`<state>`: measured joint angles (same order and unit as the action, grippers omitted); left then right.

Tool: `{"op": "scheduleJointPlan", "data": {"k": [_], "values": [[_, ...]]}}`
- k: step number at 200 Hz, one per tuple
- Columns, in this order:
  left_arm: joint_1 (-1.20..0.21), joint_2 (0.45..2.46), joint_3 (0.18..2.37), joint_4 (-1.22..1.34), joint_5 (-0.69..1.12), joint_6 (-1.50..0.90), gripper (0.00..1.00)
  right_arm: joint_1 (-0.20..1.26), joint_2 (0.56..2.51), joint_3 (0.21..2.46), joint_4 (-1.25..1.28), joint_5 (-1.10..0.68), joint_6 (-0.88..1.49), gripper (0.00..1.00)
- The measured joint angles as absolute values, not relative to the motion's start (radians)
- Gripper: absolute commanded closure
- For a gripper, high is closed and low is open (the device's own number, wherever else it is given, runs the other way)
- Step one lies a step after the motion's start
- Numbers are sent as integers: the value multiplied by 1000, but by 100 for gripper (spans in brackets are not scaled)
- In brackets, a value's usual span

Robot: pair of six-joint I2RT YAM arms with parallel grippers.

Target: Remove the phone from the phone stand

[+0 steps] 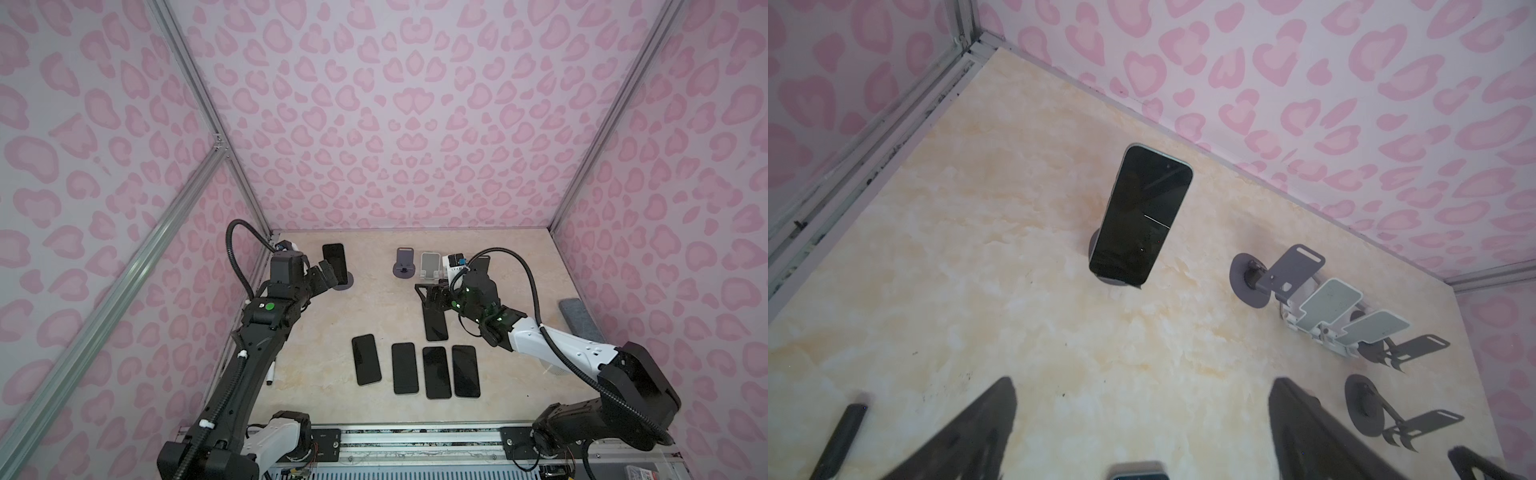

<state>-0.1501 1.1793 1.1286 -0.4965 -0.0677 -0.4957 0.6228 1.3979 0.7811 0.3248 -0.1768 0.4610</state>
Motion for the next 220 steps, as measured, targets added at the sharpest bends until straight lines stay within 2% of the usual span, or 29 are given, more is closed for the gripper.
{"op": "scheduleJointPlan", "data": {"k": [81,112,220], "values": [[-172,1547,1423,-566,-159,-350,2,567,1275,638,343,-208,442,5],[-172,1638,1449,-563,-127,-304,2,567,1262,598,356,-200,438,2],[-172,1834,1470,-491,-138,-258,2,575,1309,558,410,-202,438,2]]}}
